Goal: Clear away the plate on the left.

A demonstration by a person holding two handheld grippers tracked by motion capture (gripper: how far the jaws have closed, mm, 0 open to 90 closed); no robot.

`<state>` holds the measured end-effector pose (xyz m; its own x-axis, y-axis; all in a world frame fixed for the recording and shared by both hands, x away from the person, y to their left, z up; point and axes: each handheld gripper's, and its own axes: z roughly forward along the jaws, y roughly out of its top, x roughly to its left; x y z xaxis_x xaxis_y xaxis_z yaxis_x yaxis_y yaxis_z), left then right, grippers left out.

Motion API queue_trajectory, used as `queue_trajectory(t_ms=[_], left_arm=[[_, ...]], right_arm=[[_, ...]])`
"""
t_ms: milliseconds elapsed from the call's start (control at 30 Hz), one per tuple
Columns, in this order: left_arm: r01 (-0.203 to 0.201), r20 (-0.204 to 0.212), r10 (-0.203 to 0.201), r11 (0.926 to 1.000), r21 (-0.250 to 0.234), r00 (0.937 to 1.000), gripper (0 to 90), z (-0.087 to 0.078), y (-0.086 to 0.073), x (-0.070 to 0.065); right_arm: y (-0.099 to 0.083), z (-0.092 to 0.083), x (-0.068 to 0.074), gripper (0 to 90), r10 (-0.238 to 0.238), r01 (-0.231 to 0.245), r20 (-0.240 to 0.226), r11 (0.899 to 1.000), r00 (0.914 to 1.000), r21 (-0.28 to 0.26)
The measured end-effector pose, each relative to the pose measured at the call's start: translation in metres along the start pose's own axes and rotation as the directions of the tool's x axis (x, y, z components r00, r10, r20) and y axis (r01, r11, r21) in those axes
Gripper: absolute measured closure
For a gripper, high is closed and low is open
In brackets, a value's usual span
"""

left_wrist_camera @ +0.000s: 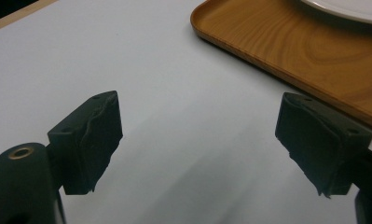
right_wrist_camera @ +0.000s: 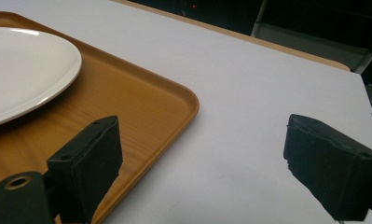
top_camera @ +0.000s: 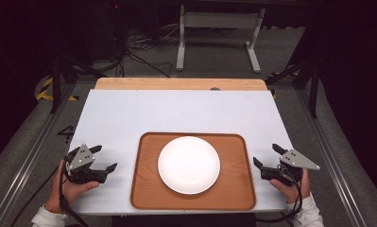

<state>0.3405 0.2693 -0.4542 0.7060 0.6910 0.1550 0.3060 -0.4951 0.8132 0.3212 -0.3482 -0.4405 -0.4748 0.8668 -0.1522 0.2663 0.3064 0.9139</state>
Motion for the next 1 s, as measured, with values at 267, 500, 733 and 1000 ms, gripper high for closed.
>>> queue_trajectory(t_ms=[267,500,733,1000], left_arm=[[0.007,-0.001,-0.007,0.9997,-0.022,1.0000,15.6,-0.0042,-0.0002,0.0007],[0.007,-0.021,-0.008,0.9994,-0.034,0.9997,15.3,-0.0051,0.0001,0.0007],[0.014,-0.026,-0.015,0.9995,-0.029,0.9996,10.4,-0.0044,-0.0005,0.0002],[0.024,-0.028,-0.025,0.9992,-0.031,0.9993,6.7,-0.0042,-0.0004,0.0010]], right_arm=[[0.0021,0.0008,0.0049,11.9,-0.014,0.014,-0.006,1.000,0.9999,0.003],[0.0009,0.0003,0.0027,11.8,-0.010,0.010,-0.007,1.000,0.9999,0.002],[0.0021,-0.0008,0.0038,11.0,-0.012,0.012,0.001,1.000,0.9999,-0.005],[0.0019,-0.0003,0.0033,6.2,-0.004,0.004,0.009,1.000,0.9999,-0.007]])
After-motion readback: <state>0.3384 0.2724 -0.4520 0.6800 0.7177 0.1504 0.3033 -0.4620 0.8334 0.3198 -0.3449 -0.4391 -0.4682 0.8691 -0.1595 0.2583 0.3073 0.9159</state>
